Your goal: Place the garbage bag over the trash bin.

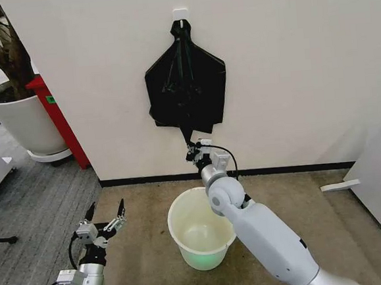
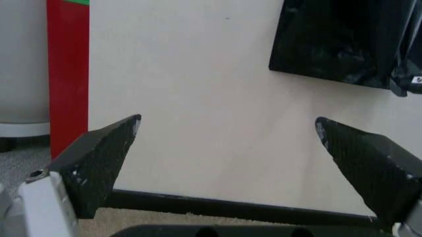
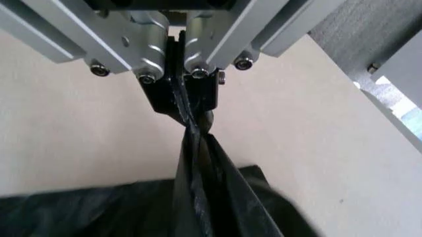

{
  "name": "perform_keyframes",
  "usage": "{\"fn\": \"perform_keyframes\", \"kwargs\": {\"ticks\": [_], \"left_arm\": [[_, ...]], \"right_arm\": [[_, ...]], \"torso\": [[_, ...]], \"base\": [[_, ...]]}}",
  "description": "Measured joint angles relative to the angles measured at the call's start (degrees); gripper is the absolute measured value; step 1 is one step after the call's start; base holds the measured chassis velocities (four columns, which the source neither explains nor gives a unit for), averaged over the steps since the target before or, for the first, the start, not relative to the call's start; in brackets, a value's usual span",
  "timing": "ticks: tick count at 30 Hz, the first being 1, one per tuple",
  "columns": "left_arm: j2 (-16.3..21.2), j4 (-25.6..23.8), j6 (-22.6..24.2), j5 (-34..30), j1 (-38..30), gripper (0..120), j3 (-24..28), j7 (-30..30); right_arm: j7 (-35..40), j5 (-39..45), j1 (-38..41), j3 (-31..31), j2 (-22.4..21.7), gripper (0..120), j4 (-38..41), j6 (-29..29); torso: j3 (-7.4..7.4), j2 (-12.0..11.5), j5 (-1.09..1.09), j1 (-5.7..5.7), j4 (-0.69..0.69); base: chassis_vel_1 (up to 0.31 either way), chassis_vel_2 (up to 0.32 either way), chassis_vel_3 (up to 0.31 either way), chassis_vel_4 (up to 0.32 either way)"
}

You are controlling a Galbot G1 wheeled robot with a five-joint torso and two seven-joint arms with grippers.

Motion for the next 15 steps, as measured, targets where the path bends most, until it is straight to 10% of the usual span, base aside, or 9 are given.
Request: {"fn": "perform_keyframes", "kwargs": {"ticks": [15], "left_arm": [[0.39, -0.19, 0.03, -0.14, -0.16, 100, -0.09, -0.04]], "right_arm": [[-0.24, -2.25, -1.83, 2.65, -1.51, 1, 3.25, -0.05]], "torso": [[0.0, 0.0, 0.01, 0.0, 0.0]], "base": [[0.0, 0.0, 0.0, 0.0]]}}
